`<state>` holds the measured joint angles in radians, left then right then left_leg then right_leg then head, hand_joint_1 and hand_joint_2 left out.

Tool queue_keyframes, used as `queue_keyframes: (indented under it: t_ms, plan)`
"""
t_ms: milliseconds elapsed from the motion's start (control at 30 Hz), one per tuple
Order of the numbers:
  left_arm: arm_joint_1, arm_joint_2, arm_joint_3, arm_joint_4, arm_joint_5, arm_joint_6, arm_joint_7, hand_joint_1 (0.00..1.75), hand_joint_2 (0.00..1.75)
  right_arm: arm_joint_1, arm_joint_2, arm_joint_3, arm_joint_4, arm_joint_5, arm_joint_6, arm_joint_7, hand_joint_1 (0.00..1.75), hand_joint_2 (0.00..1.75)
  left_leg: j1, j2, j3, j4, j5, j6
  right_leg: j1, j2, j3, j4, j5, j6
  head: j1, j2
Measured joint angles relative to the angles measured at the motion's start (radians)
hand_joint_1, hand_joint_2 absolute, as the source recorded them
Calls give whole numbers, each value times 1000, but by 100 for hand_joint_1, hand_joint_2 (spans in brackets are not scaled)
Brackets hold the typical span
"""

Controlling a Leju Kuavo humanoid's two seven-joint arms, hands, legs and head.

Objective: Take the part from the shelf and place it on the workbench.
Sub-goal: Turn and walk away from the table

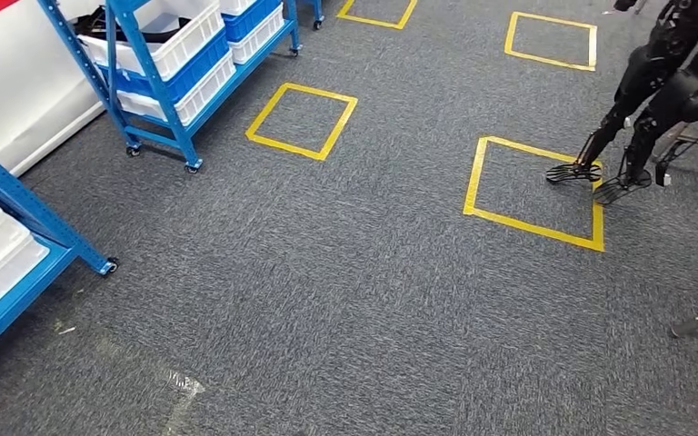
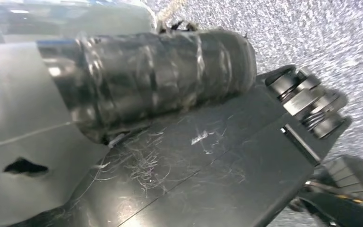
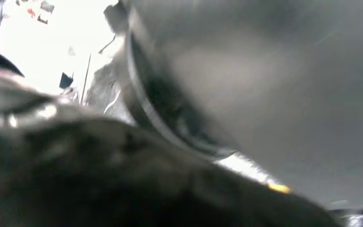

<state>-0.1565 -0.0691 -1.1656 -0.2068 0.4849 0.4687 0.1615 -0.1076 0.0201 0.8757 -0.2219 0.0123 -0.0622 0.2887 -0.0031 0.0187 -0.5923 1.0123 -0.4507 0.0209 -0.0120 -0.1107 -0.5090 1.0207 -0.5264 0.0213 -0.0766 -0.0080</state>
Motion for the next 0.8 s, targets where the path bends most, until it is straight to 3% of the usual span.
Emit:
queue_keyframes:
  t_ms: [33,100,167,200,233,267,333,400,467,500,567,633,700,733,800]
  plan:
    - [0,-2,-2,0,5,4,-13,0,0,0,5,-5,0,-11,-19,5,0,0,2,-10,2,-4,2,6,-2,22,-10,27,-19,4,3,0]
    - [-1,-6,-3,0,9,6,-35,0,0,2,12,-17,0,-34,-60,12,0,0,4,-33,5,-8,4,14,-5,80,-63,144,-78,7,10,0]
    - [0,-8,-4,0,1,-2,-46,0,0,7,16,-29,0,-52,-97,8,0,0,3,-60,5,-7,4,17,-5,101,-132,271,-117,6,11,0]
    - [1,-8,-4,0,-9,-10,-47,0,0,10,19,-33,0,-60,-112,2,0,0,2,-76,6,-6,3,17,-4,104,-149,291,-109,4,11,0]
    - [0,-9,-7,0,-24,-22,-45,0,0,11,21,-36,0,-69,-127,-8,0,0,2,-93,7,-5,3,17,-4,108,-148,270,-80,1,12,0]
    - [-1,-10,-13,0,-42,-37,-41,0,0,12,24,-41,0,-79,-143,-20,0,0,2,-109,9,-4,3,16,-4,116,-130,212,-37,-3,12,0]
    - [-7,-13,-35,0,-80,-75,-32,0,87,12,33,-56,-1,-102,-170,-37,0,0,2,-137,7,2,0,11,-6,164,-81,76,30,-10,12,0]
    - [-17,-15,-58,0,-93,-111,-23,0,87,11,48,-74,-2,-129,-184,-41,0,0,3,-158,1,5,0,1,-5,194,-61,17,45,-12,12,0]
    - [-25,-15,-69,0,-82,-138,-15,0,0,11,65,-93,-4,-170,-200,-43,0,0,5,-176,-7,1,4,-12,-5,173,-55,12,47,-15,13,0]
    - [-27,-15,-72,1,-82,-148,-10,0,0,11,73,-105,-6,-196,-212,-47,0,0,3,-166,-10,5,1,-18,-7,161,-50,8,49,-19,12,0]
    - [-32,-15,-82,2,-112,-169,1,0,0,12,83,-128,-7,-242,-230,-58,0,0,-3,-114,-36,60,-34,-27,-11,133,-44,1,52,-30,6,0]
    - [-42,-16,-102,3,-166,-200,8,0,0,11,89,-151,-7,-278,-241,-65,0,0,-5,-66,-97,188,-97,-33,-6,100,-43,2,50,-37,1,0]
    - [-57,-23,-128,3,-224,-240,14,0,0,8,91,-172,-7,-308,-253,-65,0,0,-4,-49,-140,278,-121,-38,-3,65,-43,4,45,-39,2,0]
    - [-64,-27,-142,3,-254,-265,19,0,44,3,93,-179,-7,-322,-261,-63,0,0,-2,-43,-134,270,-106,-38,-2,50,-42,6,43,-39,1,0]
    - [-77,-36,-170,3,-317,-319,37,0,131,-10,99,-194,-7,-350,-279,-60,0,0,0,-10,-71,151,-43,-37,-1,28,-38,9,37,-35,1,0]
